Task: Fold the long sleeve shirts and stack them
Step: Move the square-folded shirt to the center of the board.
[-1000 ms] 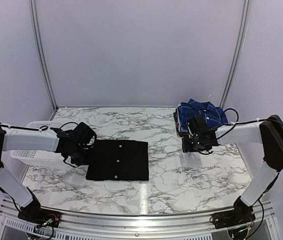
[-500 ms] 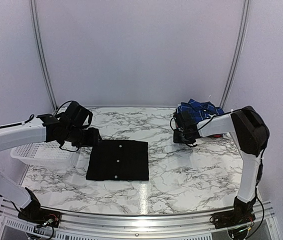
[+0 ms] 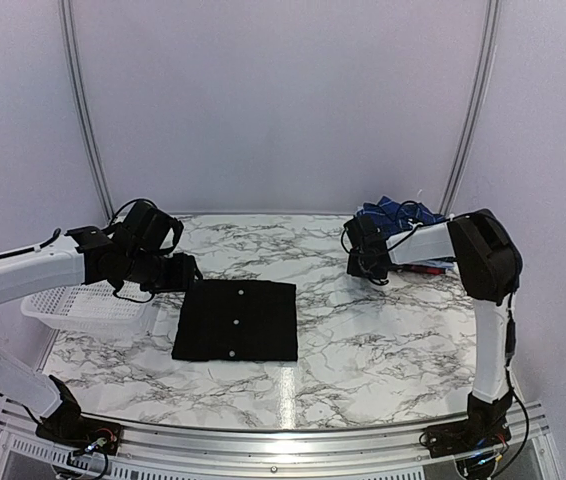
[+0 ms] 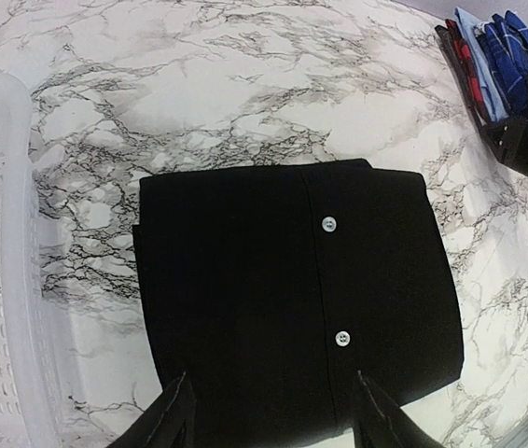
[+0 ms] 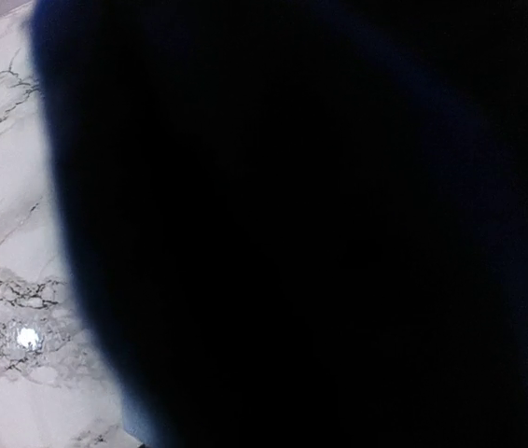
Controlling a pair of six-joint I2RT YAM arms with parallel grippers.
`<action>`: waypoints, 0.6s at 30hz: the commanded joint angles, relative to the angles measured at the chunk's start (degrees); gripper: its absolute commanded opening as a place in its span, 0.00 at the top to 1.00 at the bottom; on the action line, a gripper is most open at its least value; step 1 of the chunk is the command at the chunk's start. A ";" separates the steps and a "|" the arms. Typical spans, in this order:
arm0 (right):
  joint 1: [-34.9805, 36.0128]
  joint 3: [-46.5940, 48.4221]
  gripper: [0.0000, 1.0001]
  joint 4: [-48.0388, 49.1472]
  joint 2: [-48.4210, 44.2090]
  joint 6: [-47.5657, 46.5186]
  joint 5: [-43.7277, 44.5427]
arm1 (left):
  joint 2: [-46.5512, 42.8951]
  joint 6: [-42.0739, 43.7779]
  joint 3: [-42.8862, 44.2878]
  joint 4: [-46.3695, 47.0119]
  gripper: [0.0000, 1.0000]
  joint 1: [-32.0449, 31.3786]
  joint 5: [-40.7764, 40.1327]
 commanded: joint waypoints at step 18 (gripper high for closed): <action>-1.26 -12.93 1.00 -0.23 -8.93 0.19 3.28 | -0.79 0.83 -1.51 1.95 0.42 -0.35 4.07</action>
